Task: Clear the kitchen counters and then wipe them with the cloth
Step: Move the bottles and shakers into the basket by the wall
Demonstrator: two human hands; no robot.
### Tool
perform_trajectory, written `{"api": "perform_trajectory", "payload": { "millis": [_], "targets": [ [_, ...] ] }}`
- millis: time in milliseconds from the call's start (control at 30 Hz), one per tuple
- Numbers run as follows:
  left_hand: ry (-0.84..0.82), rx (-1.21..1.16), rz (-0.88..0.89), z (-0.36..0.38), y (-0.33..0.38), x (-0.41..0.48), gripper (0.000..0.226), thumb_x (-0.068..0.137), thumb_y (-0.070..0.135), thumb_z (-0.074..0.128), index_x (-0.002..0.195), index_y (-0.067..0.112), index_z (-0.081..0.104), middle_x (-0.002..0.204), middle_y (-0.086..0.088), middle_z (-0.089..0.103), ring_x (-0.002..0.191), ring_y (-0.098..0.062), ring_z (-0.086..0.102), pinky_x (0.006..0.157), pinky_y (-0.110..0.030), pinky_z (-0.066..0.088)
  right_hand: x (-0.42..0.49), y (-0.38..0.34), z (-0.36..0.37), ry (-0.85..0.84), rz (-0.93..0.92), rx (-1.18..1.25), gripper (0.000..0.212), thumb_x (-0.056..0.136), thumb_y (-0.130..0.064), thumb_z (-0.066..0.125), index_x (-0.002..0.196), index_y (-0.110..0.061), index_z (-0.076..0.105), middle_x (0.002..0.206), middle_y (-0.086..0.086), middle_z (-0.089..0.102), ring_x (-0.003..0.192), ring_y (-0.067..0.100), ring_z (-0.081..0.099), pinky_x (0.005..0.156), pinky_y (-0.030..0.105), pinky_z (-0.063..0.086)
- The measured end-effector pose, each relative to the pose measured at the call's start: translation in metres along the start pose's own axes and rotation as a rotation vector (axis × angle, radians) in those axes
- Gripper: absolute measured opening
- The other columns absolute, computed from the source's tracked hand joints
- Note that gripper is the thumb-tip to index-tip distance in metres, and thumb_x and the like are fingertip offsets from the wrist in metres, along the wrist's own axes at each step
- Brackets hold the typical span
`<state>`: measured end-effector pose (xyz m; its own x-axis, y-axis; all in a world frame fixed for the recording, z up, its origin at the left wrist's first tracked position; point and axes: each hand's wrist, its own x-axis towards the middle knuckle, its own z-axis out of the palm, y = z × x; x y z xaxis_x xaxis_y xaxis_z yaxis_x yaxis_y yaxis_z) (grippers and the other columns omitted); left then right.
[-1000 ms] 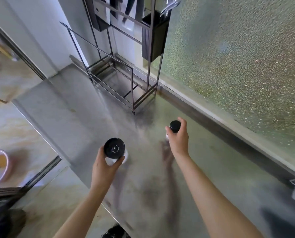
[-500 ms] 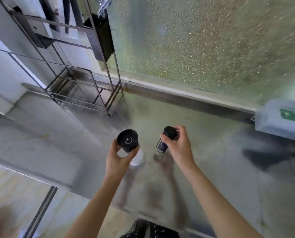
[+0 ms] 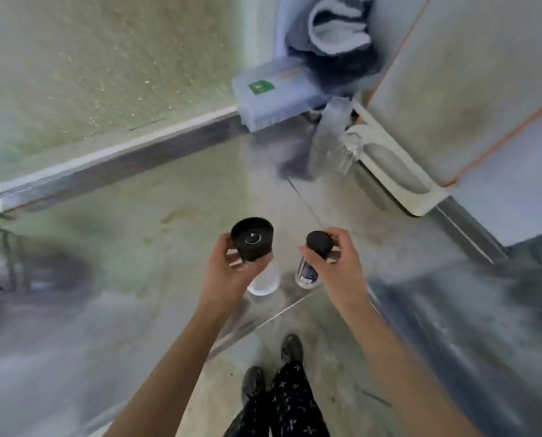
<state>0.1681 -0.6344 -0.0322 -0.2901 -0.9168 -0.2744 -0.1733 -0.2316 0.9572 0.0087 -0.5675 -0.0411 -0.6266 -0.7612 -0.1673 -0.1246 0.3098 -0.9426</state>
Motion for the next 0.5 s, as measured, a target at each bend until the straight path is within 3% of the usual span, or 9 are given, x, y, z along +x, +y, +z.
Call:
{"api": "perform_trajectory", "payload": {
  "millis": [133,200,300,400,500],
  "targets": [
    [-0.205,0.041,0.025,0.069,0.01,-0.012,0.036,0.073,0.007,0.075,0.094,0.027,0.054,0.093,0.017,0.062,0.077,0.001,0.062,0.056,-0.005,0.043,-0.018,0.025,-0.073,0.191,0.094,0.071,0.035,0.076,-0.02,0.075,0.101,-0.021,0.051,0.092,-0.013,0.059,0.069,-0.003,0.056,0.065,0.015,0.045],
    [-0.304,0.067,0.039,0.104,0.013,-0.019,0.035,0.074,0.005,0.074,0.096,0.024,0.054,0.092,0.013,0.063,0.073,0.003,0.062,0.053,-0.006,0.043,-0.029,0.039,-0.109,0.283,0.137,0.093,0.036,0.077,-0.021,0.075,0.103,-0.02,0.05,0.094,-0.009,0.06,0.075,0.004,0.058,0.068,0.018,0.047],
    [-0.427,0.102,0.072,0.156,0.014,-0.029,0.035,0.071,0.013,0.078,0.093,0.027,0.055,0.099,0.006,0.065,0.085,-0.009,0.063,0.062,-0.009,0.046,-0.048,0.061,-0.161,0.39,0.194,0.122,0.036,0.078,-0.022,0.074,0.104,-0.021,0.049,0.097,-0.005,0.06,0.083,0.01,0.059,0.073,0.021,0.047],
    [-0.548,0.166,0.101,0.211,0.014,-0.044,0.045,0.056,0.038,0.08,0.094,0.032,0.056,0.1,0.012,0.066,0.09,-0.012,0.064,0.073,-0.021,0.049,-0.067,0.082,-0.215,0.507,0.21,0.17,0.03,0.077,-0.02,0.074,0.093,-0.027,0.05,0.092,-0.008,0.06,0.077,0.006,0.057,0.07,0.02,0.045],
    [-0.648,0.215,0.129,0.27,0.009,-0.068,0.047,0.058,0.034,0.081,0.098,0.032,0.055,0.103,0.014,0.065,0.093,-0.009,0.064,0.07,-0.014,0.047,-0.087,0.107,-0.266,0.609,0.214,0.206,0.031,0.076,-0.019,0.075,0.089,-0.031,0.049,0.088,-0.01,0.059,0.071,0.004,0.057,0.068,0.019,0.044]
  ]
}}
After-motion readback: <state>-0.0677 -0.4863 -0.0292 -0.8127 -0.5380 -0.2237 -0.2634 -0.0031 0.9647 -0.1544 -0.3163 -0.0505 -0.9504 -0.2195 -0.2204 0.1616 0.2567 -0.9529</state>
